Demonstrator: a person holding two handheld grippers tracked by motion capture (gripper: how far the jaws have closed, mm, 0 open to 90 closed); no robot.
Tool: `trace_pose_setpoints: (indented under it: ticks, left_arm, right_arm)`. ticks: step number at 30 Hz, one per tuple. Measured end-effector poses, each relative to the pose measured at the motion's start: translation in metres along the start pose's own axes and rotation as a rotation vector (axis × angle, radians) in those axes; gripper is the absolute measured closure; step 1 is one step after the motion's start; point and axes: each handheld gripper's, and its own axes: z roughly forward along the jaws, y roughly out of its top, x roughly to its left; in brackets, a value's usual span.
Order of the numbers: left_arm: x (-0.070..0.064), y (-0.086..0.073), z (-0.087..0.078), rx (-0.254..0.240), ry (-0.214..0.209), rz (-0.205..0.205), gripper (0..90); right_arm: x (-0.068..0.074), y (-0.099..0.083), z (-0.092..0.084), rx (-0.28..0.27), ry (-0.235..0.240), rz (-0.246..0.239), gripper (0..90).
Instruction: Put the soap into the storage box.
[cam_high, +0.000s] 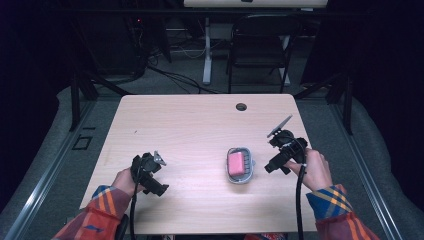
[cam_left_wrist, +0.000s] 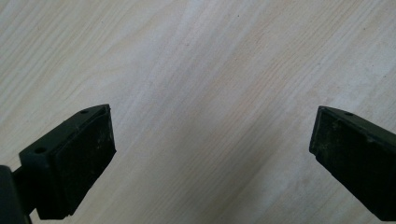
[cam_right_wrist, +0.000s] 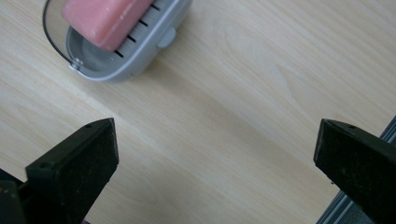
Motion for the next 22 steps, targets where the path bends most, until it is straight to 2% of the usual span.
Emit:
trace_pose_setpoints:
  ticks: [2,5,6,7,8,9,10,11,12,14,15,16,19,21,22]
  left_arm:
    - [0.0,0.0,0.0,0.001,0.001,0.002,0.1]
    - [0.0,0.0,0.0,0.001,0.0,0.001,0.1]
    - [0.0,0.0,0.001,0.001,-0.001,0.002,0.1]
    - [-0.001,0.0,0.001,-0.001,0.003,0.001,0.1]
    - [-0.001,0.0,0.001,-0.002,0.002,0.001,0.1]
    - [-0.001,0.0,0.001,-0.002,0.002,0.001,0.1]
    - [-0.001,0.0,0.001,0.0,0.003,0.002,0.1]
    - [-0.001,0.0,0.001,0.0,0.003,0.002,0.1]
    - [-0.001,0.0,0.001,0.004,0.0,0.005,0.1]
    - [-0.001,0.0,0.001,0.006,0.0,0.006,0.1]
    - [-0.001,0.0,0.001,0.006,0.0,0.006,0.1]
    - [-0.001,0.001,0.001,0.006,-0.001,0.008,0.1]
    - [-0.002,0.0,0.001,0.004,-0.005,0.008,0.1]
    - [-0.002,0.0,0.0,0.005,-0.004,0.011,0.1]
    - [-0.002,0.0,0.0,0.005,-0.004,0.011,0.0]
  right_arm:
    - [-0.004,-0.009,0.002,-0.005,0.01,0.012,0.0]
    - [-0.007,-0.017,0.004,0.006,-0.006,0.009,0.0]
    - [-0.01,-0.027,0.008,0.013,-0.011,0.016,0.0]
    - [-0.01,-0.027,0.008,0.013,-0.011,0.016,0.0]
    - [-0.012,-0.037,0.013,0.013,-0.018,0.021,0.0]
    - [-0.012,-0.037,0.013,0.013,-0.018,0.021,0.0]
    - [-0.014,-0.047,0.018,0.021,-0.026,0.013,0.0]
    - [-0.014,-0.047,0.018,0.021,-0.026,0.013,0.0]
    - [-0.014,-0.058,0.025,0.031,-0.018,0.008,0.0]
    - [-0.015,-0.067,0.035,0.056,-0.003,0.012,0.0]
    - [-0.015,-0.067,0.035,0.056,-0.003,0.012,0.0]
    - [-0.015,-0.076,0.045,0.07,0.016,0.028,0.0]
    - [-0.015,-0.082,0.053,0.08,0.042,0.039,0.5]
    - [-0.016,-0.087,0.061,0.112,0.052,0.008,0.5]
    - [-0.016,-0.087,0.061,0.112,0.052,0.008,0.5]
